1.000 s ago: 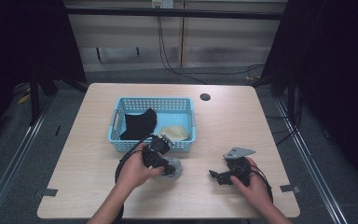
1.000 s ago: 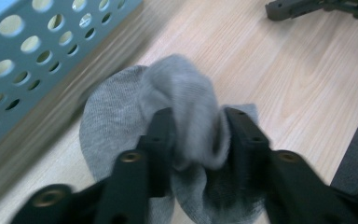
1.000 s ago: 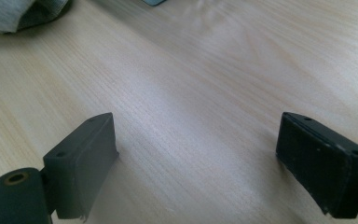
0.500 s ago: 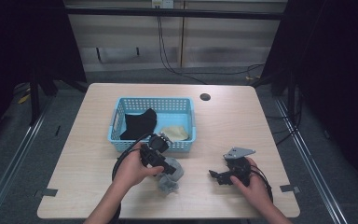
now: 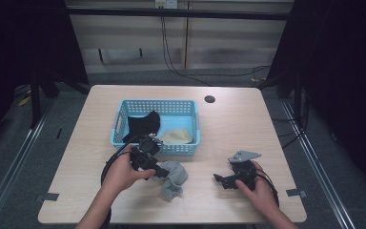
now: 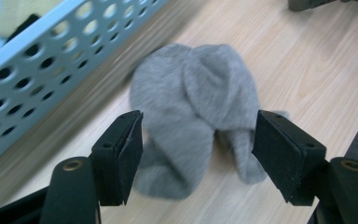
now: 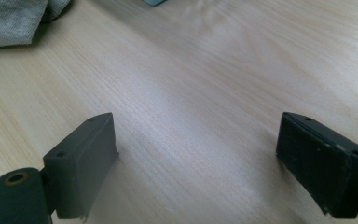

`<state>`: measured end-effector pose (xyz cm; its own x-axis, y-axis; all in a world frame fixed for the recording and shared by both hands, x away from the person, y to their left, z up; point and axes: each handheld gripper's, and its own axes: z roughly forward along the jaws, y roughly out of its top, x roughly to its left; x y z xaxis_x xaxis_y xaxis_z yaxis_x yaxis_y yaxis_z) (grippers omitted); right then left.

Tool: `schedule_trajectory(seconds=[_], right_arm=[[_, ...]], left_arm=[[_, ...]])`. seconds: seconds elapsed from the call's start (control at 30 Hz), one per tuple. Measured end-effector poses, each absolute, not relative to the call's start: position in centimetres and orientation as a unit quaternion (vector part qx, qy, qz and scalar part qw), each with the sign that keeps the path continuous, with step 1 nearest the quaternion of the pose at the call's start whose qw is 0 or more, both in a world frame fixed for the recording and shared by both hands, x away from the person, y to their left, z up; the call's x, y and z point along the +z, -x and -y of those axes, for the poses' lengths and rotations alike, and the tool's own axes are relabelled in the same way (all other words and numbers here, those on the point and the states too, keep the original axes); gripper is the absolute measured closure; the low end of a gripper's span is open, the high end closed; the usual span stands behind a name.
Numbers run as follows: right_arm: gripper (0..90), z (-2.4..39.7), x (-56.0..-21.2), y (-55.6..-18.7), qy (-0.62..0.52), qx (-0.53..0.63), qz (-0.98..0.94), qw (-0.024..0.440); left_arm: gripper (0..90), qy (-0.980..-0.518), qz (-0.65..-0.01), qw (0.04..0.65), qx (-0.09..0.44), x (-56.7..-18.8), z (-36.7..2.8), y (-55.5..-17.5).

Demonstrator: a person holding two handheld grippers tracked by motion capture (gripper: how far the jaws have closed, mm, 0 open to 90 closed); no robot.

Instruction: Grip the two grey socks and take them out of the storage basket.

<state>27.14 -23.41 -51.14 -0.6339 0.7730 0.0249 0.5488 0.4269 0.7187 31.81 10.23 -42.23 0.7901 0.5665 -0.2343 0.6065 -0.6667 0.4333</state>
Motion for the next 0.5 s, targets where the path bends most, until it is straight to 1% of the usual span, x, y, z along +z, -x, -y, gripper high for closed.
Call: schedule_trajectory(seconds=[0.2, 0.37, 0.5], right_arm=[[11.6, 23.4, -51.1, -27.1, -0.398, 0.358, -0.830, 0.157], [11.5, 23.4, -51.1, -27.1, -0.398, 0.358, -0.830, 0.157], [11.5, 23.4, -51.1, -27.1, -0.398, 0.358, -0.830, 0.157]], left_arm=[[31.1, -0.905, -0.337, 0.257, -0.039, -42.9, -12.4, -31.6], [29.5, -0.897, -0.353, 0.264, -0.025, -43.4, -14.4, -31.4], [27.2, -0.894, -0.354, 0.274, -0.023, -44.3, -15.9, -31.2]])
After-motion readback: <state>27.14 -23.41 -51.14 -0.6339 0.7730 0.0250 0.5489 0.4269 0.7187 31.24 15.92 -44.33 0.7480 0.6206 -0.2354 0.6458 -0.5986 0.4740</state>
